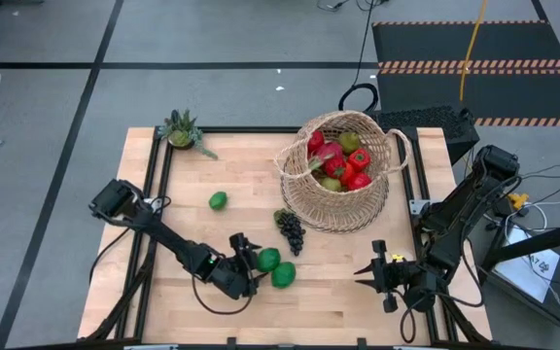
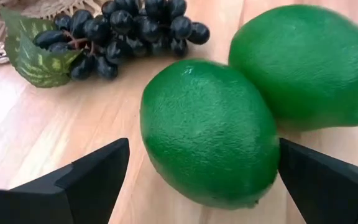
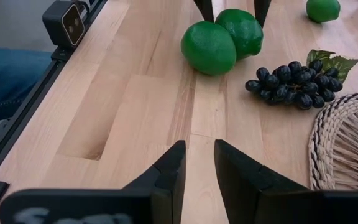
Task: Build produce basket
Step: Put the green lime into the brown basket
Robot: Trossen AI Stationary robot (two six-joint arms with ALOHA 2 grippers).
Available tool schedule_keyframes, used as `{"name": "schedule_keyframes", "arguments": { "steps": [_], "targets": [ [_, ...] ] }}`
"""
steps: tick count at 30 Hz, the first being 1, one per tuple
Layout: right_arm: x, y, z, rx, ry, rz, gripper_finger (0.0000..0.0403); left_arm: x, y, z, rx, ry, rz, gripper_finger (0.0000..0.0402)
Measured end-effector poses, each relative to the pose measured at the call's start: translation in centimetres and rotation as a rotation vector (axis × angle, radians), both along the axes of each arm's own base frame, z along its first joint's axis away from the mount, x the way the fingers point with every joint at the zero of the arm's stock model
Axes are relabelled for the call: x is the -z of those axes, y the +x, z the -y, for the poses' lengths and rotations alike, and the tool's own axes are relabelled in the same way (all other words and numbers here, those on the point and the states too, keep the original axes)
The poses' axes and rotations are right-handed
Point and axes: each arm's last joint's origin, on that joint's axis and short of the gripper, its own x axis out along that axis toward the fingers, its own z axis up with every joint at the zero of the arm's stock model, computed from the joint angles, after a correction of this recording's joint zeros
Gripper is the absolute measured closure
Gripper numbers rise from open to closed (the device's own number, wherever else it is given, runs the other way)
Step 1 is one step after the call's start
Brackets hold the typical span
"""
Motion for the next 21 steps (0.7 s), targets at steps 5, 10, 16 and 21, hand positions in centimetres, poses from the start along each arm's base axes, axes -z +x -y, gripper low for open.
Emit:
{"name": "schedule_keyframes", "arguments": {
  "steps": [5, 10, 16, 21],
  "targets": [
    [0.01, 0.00, 0.01, 0.000, -0.001, -0.001, 0.0326, -0.06, 0.36, -0.52, -0.020, -0.006, 0.008, 0.0009],
    [0.00, 0.00, 0.01, 0.000, -0.001, 0.000, 0.0326, -0.04, 0.55, -0.87, -0.030, -0.016, 0.004, 0.0009],
    [0.01, 0.00, 0.01, 0.000, -0.001, -0.001, 0.0326, -0.04, 0.57, -0.86, -0.014, -0.006, -0.001, 0.0009],
    [0.00, 0.00, 0.01, 0.000, -0.001, 0.000, 0.0326, -0.05, 0.57, -0.87, -0.014, -0.002, -0.001, 0.0009]
  ]
}}
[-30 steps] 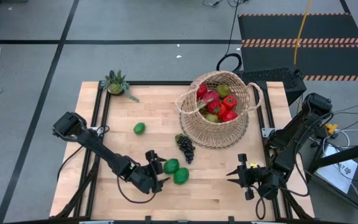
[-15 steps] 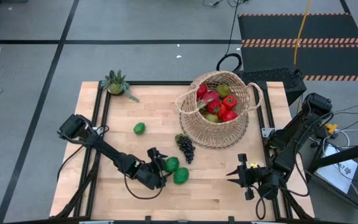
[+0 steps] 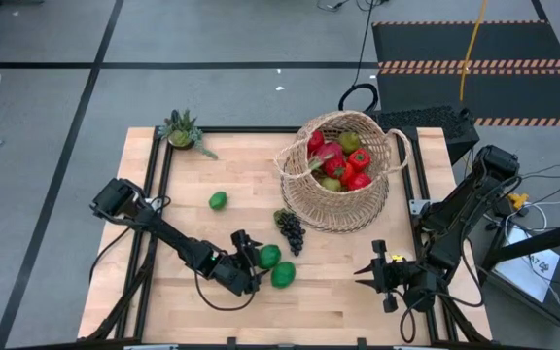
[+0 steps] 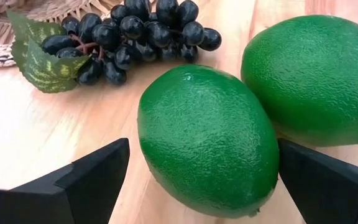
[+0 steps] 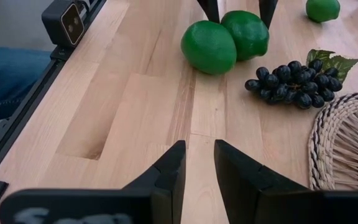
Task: Build produce basket
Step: Put the green lime into the brown basket
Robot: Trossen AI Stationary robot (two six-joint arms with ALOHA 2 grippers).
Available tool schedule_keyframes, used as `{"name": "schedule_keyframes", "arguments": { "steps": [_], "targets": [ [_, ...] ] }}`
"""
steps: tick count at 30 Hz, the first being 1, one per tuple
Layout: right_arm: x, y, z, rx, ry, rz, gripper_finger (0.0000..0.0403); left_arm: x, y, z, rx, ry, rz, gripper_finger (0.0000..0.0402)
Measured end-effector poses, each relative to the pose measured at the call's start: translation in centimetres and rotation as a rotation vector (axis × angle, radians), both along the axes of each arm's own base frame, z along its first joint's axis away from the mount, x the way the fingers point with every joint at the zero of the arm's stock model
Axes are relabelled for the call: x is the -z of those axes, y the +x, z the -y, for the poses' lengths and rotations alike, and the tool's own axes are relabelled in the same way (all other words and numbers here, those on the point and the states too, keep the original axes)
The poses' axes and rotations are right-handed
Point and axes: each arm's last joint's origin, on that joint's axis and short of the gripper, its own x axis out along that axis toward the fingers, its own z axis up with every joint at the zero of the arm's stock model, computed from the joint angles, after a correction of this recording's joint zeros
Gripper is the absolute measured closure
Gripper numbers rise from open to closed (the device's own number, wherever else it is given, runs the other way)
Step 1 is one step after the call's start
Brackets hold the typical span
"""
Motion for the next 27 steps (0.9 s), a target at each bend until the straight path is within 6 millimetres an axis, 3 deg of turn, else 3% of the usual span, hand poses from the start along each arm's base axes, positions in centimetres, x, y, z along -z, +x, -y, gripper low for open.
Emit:
{"name": "schedule_keyframes", "arguments": {
  "steps": [14, 23, 27],
  "targets": [
    [0.00, 0.00, 0.00, -0.001, -0.002, 0.000, 0.0326, 0.00, 0.00, -0.01, 0.011, 0.017, -0.004, 0.0013],
    [0.00, 0.00, 0.00, -0.001, -0.002, 0.000, 0.0326, -0.01, 0.00, 0.06, 0.030, 0.004, -0.013, 0.0097],
    [-0.01, 0.00, 0.00, 0.000, -0.002, 0.001, 0.0326, -0.15, -0.02, 0.06, 0.047, 0.018, -0.016, 0.0106]
  ]
}}
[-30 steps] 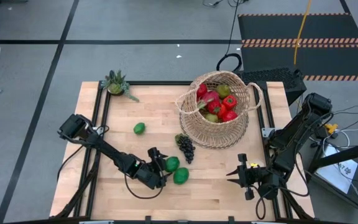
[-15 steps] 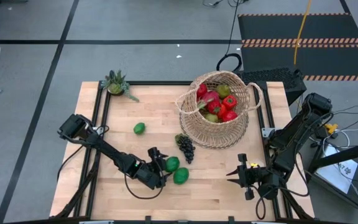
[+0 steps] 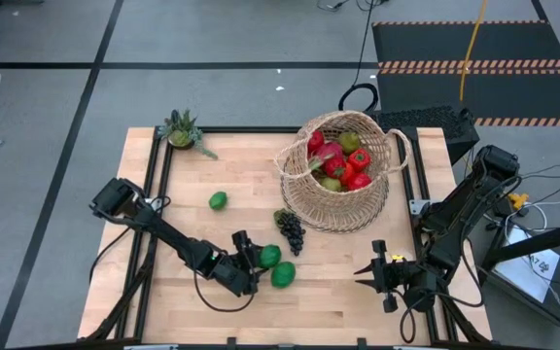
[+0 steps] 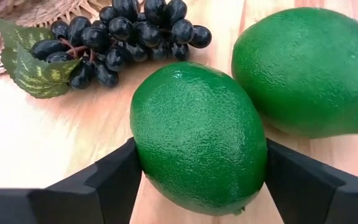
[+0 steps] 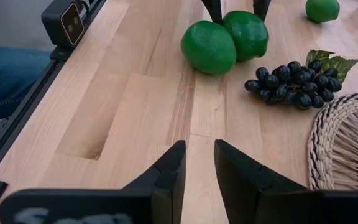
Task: Build produce basket
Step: Put the green lime into the brown basket
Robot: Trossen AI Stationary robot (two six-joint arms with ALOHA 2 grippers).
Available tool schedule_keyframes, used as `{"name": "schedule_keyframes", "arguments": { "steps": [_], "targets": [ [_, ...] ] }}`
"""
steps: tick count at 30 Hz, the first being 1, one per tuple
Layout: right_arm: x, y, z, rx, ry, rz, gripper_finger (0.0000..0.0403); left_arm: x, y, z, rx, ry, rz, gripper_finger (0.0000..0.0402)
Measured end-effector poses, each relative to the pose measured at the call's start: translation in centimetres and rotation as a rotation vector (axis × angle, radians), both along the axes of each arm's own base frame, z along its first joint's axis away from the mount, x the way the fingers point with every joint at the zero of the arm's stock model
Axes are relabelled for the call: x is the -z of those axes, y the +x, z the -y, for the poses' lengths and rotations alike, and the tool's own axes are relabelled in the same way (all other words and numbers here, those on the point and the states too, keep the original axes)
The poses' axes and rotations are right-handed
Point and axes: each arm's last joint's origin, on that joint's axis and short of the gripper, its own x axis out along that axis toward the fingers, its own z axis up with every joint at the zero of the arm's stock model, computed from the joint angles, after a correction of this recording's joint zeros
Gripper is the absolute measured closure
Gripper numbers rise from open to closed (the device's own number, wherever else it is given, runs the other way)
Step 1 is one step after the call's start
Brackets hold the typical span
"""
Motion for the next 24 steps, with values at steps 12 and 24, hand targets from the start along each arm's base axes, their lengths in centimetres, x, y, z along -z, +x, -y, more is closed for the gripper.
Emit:
{"name": "schedule_keyframes", "arguments": {
  "steps": [12, 24],
  "targets": [
    [-0.9, 1.1, -0.4, -0.054, 0.001, 0.095, 0.0326, -4.9, 0.1, -0.7, 0.096, 0.085, 0.133, 0.0091],
    [-3.0, 3.2, -0.5, -0.237, -0.255, 0.312, 0.0325, -10.1, 0.2, -0.8, 0.238, 0.060, 0.378, 0.0087]
  ]
}}
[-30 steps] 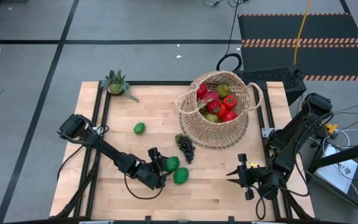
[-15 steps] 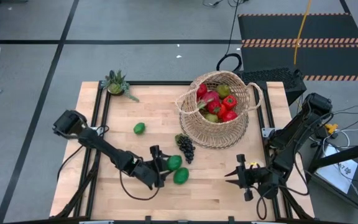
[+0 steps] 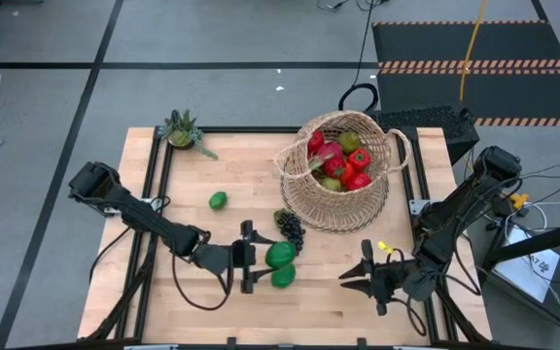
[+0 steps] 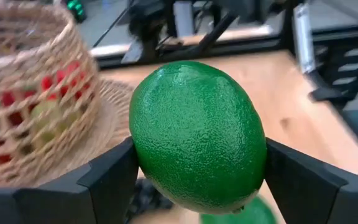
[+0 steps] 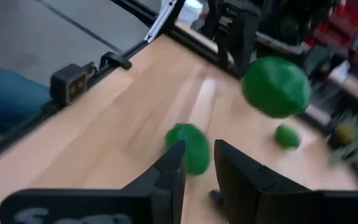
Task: Build produce basket
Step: Put the green lime into the brown basket
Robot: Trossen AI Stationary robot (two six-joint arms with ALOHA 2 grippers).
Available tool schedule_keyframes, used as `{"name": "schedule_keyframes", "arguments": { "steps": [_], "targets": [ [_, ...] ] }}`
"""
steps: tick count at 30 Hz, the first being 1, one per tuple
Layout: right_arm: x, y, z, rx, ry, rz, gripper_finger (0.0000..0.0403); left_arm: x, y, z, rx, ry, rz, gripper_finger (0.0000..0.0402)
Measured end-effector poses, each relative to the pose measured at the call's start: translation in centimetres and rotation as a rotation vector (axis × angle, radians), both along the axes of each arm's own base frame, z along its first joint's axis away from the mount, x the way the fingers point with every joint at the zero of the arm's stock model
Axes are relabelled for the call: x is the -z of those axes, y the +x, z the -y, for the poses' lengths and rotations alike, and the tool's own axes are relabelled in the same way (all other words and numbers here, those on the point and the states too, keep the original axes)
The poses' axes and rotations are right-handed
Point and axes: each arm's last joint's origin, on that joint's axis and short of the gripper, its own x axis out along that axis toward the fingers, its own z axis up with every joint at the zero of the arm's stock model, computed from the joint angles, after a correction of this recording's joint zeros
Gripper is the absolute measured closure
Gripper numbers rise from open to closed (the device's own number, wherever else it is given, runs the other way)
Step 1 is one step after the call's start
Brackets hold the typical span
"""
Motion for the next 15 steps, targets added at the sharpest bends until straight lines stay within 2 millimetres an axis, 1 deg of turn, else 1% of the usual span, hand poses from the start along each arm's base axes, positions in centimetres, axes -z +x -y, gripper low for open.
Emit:
{"name": "schedule_keyframes", "arguments": {
  "steps": [4, 7, 10, 15],
  "targets": [
    [-0.7, 0.7, 0.2, -0.045, -0.144, 0.083, 0.0316, -0.5, 0.4, -0.1, 0.063, -0.032, 0.044, 0.0093],
    [-1.4, 1.3, 0.5, -0.062, -0.223, 0.153, 0.0286, -0.9, 0.7, -0.3, 0.100, -0.065, 0.073, 0.0094],
    [-1.9, 1.9, 0.8, -0.095, -0.268, 0.201, 0.0236, -1.1, 0.9, -0.6, 0.152, -0.096, 0.088, 0.0092],
    [-2.4, 3.3, 1.6, -0.114, -0.269, 0.260, 0.0130, -1.4, 1.3, -1.3, 0.181, -0.125, 0.112, 0.0090]
  ]
}}
